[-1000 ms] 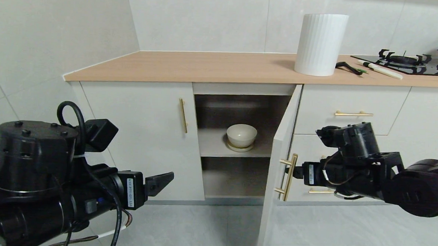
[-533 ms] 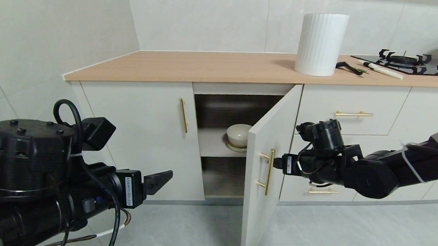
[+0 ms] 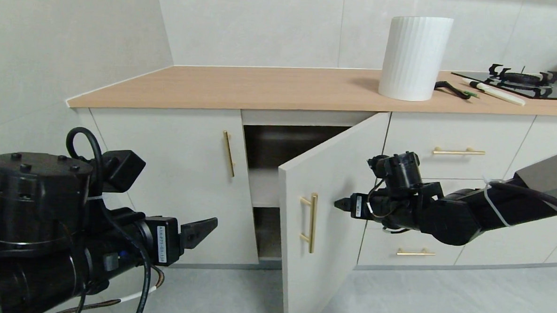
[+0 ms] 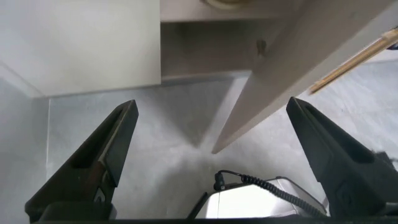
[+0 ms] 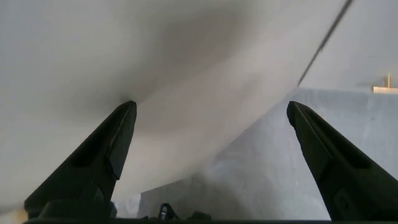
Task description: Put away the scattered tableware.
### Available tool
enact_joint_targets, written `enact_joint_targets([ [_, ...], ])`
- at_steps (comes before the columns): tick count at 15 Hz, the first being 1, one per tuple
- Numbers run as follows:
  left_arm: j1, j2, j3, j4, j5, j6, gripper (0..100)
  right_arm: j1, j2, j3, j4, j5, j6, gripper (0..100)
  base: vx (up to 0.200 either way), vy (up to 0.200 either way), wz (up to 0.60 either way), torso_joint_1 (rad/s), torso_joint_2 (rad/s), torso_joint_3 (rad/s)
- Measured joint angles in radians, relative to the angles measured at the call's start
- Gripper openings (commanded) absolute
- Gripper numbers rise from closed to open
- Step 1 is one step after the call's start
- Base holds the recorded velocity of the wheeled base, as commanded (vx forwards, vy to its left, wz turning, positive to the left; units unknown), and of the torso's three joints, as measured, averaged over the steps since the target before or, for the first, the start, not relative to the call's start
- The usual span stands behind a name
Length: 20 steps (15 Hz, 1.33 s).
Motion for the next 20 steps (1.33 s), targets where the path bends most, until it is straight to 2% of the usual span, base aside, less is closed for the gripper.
enact_joint_targets([
  [1,-0.001,0.001,0.000,0.000,0.000,0.000,100,0.000,0.004,-0.004,0.001,0.000,0.001,100,0.200,0.000,0.00,0.002,0.01,0.002],
  [8,0.000,0.003,0.000,-0.004,-0.001,0.000,100,0.031,0.029,-0.058,0.002,0.035,0.044,100,0.000,0.000,0.00,0.000,0.00,0.000],
  [14,0.000,0.001,0.000,-0.006,-0.001,0.000,100,0.072,0.139,-0.256,0.011,0.029,0.120,100,0.000,0.000,0.00,0.000,0.00,0.000],
  [20,0.001,0.000,0.000,-0.006,-0.001,0.000,100,0.083,0.273,-0.466,0.008,-0.097,0.198,100,0.000,0.000,0.00,0.000,0.00,0.000],
])
